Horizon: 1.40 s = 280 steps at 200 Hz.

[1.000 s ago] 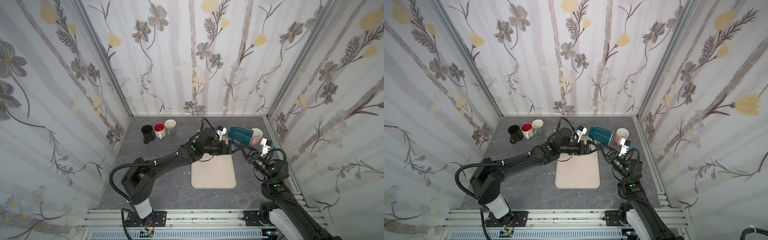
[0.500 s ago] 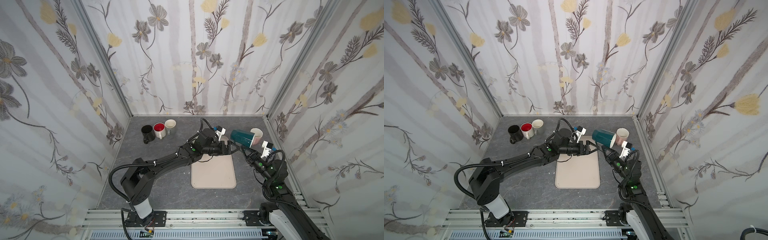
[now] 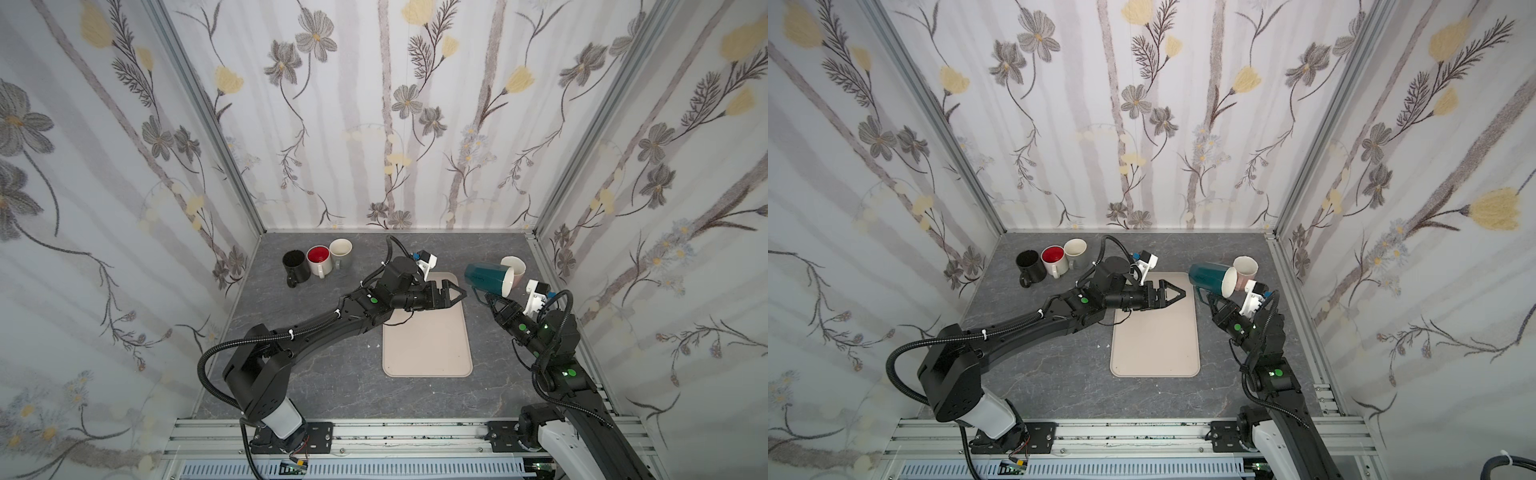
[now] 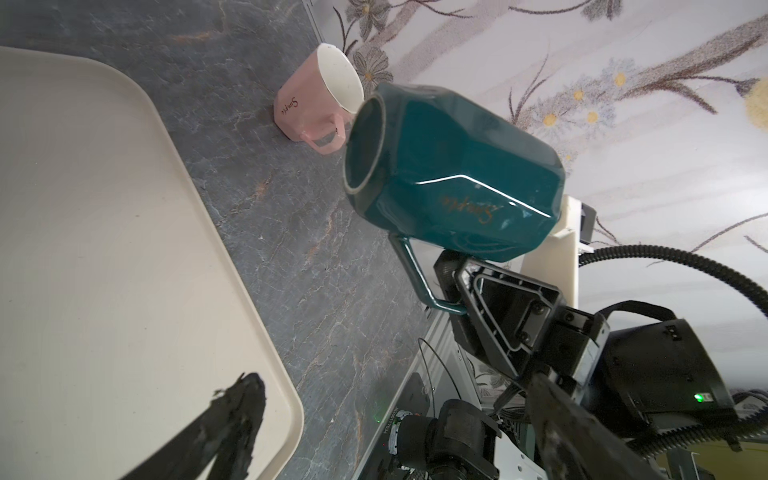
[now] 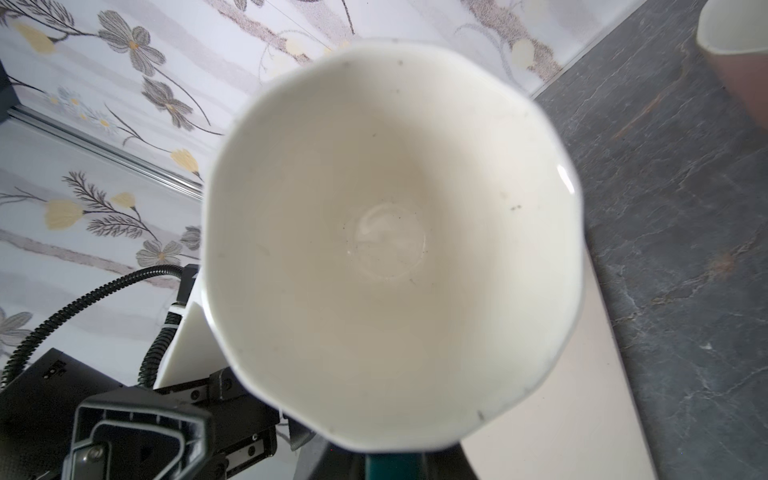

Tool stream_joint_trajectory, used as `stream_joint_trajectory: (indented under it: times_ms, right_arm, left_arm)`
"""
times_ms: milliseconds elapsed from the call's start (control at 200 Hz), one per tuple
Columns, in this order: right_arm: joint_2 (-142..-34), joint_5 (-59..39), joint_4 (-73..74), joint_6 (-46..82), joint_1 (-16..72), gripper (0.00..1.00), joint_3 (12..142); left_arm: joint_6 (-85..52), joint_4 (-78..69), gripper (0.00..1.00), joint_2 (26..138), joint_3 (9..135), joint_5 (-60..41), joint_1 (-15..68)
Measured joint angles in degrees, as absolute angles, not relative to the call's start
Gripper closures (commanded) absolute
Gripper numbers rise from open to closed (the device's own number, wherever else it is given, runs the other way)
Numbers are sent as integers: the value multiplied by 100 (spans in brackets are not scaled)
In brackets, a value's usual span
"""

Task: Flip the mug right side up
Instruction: 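Release the mug with the left gripper while the right gripper swings it upright, then lower the upright dark-green mug beside the pink mug with the right gripper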

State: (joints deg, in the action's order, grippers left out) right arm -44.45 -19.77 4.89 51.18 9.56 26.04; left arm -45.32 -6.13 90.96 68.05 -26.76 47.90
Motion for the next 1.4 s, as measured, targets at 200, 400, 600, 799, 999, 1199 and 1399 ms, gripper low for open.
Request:
stream_joint_trajectory:
  times_ms: [200, 400, 600, 799, 999, 1199, 1399]
  right_arm:
    - [-4797, -1426, -1037, 4141, 956, 100, 3538]
    - [-5513, -718, -2235, 3417, 950, 100, 4471]
    - [-5911, -255, -2808, 2923, 812, 100, 5201]
    - [-6407, 89, -3319, 2497, 471, 100, 5983]
    - [-6956, 174, -3579, 2189, 16, 100, 6689]
    - [-7800, 193, -3645, 1949, -67, 100, 7343]
    - [-8549, -75, -3636, 1837, -43, 100, 7789]
  left_arm:
    - [-4115, -137, 0, 8595, 6434, -2349, 4626]
    - [-3514, 172, 0, 7950, 5942, -1824, 4582]
    - [-2792, 235, 0, 7395, 5170, -1142, 4547]
    - [-2180, -143, 0, 6949, 4442, -873, 4517]
    - [-1914, -617, 0, 6761, 4047, -937, 4519]
    - [-1892, -762, 0, 6460, 3896, -1057, 4519]
    - [-2128, -757, 0, 6018, 3736, -1007, 4519]
